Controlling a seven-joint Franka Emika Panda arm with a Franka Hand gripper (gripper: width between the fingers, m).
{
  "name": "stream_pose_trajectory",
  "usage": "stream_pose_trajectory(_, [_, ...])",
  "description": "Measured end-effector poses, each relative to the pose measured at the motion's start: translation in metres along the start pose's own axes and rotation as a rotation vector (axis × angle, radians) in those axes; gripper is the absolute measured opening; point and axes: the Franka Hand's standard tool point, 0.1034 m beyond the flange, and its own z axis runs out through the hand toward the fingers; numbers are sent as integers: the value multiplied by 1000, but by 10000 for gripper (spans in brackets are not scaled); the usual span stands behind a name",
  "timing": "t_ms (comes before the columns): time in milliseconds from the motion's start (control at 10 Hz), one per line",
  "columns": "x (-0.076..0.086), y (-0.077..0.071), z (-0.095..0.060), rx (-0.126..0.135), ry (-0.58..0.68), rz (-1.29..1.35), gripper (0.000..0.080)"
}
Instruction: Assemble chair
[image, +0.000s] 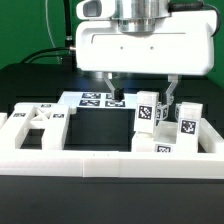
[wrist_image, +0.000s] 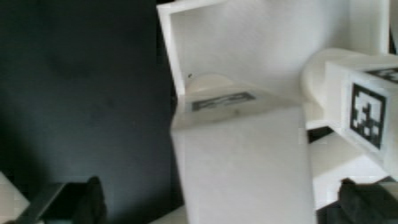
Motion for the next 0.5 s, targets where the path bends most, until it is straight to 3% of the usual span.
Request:
stream_pose_trajectory(200, [0,-1,0,1,-3,-20,622])
stream_pose_trajectory(400, [1,3,2,-2,-5,-49,284])
stream_pose_trajectory(500, [1,2,2,-2,-5,-49,285])
